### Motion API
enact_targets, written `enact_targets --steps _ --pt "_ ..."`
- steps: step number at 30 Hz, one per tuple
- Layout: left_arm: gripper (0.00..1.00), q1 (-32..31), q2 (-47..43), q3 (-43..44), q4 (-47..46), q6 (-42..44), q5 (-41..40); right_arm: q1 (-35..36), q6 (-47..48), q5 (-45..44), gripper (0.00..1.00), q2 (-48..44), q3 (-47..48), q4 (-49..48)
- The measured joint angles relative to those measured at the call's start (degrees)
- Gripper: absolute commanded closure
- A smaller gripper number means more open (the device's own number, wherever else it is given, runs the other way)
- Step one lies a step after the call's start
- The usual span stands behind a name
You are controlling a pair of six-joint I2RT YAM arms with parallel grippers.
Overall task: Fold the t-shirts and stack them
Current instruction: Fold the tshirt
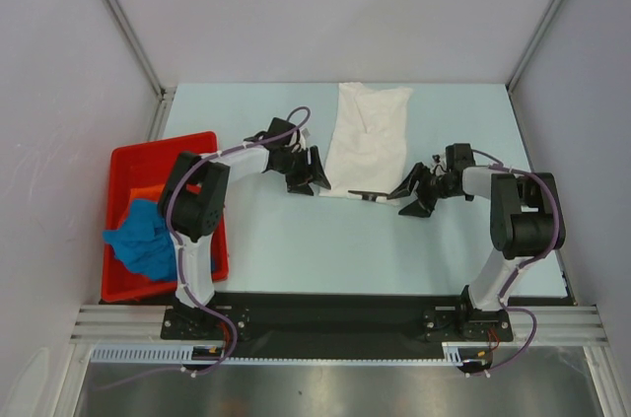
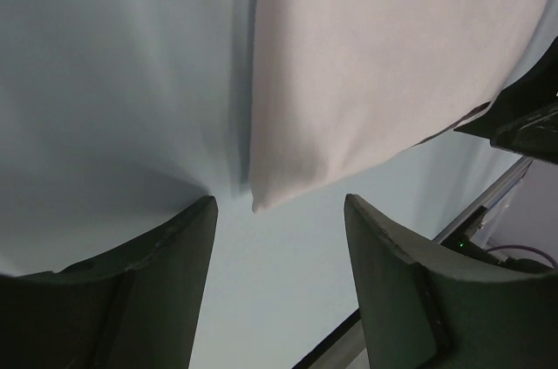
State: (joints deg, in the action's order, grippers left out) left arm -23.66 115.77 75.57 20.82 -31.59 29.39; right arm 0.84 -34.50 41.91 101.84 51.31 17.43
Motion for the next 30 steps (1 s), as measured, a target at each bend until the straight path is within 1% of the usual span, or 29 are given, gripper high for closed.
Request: enact_targets --steps 4,8,12,15,21,22,23,25,26,29,30 --pt "0.37 0.1 0.0 -1.3 -2.2 -4.0 0.6 0.4 -1.9 0.7 0.37 0.0 -1.5 -4.7" --pt "0.38 0.2 0.0 -1.6 -2.5 -6.0 0.2 0.5 -4.4 0.3 0.39 0.0 -2.3 -8.3" --pt "0.37 0.2 0.1 -1.6 -2.2 -7.5 -0.3 0.5 -6.0 -1.4 0.42 0.0 -2.3 -9.6" --pt "0.39 0.2 0.1 -1.6 -1.8 -8.7 -0.6 0.5 -6.8 -2.3 0.44 0.0 -2.3 -9.7" --pt "0.50 0.2 0.7 -1.6 -1.4 -10.6 -0.3 0.8 -8.5 -3.7 0.54 0.2 -2.7 -11.8" --pt "0.51 0.2 1.0 -1.5 -1.5 -10.8 0.1 0.9 -8.8 -3.8 0.58 0.4 -2.7 -12.2" --pt "0.52 0.2 1.3 -1.5 -1.8 -11.1 0.7 0.9 -9.0 -3.8 0.60 0.7 -2.7 -12.6" --pt "0.58 0.2 1.8 -1.5 -2.4 -11.6 1.8 1.0 -9.4 -4.1 0.66 1.3 -2.7 -13.3" --pt "0.67 0.2 2.1 -1.5 -2.7 -11.9 2.2 1.0 -9.5 -4.1 0.68 1.5 -2.7 -13.5" --pt "0.99 0.2 3.2 -1.6 -3.6 -12.3 2.9 1.2 -9.5 -4.5 0.87 2.2 -2.7 -14.1" --pt "1.00 0.2 3.7 -1.7 -4.0 -12.4 3.4 1.2 -9.4 -4.5 0.96 2.5 -2.7 -14.3"
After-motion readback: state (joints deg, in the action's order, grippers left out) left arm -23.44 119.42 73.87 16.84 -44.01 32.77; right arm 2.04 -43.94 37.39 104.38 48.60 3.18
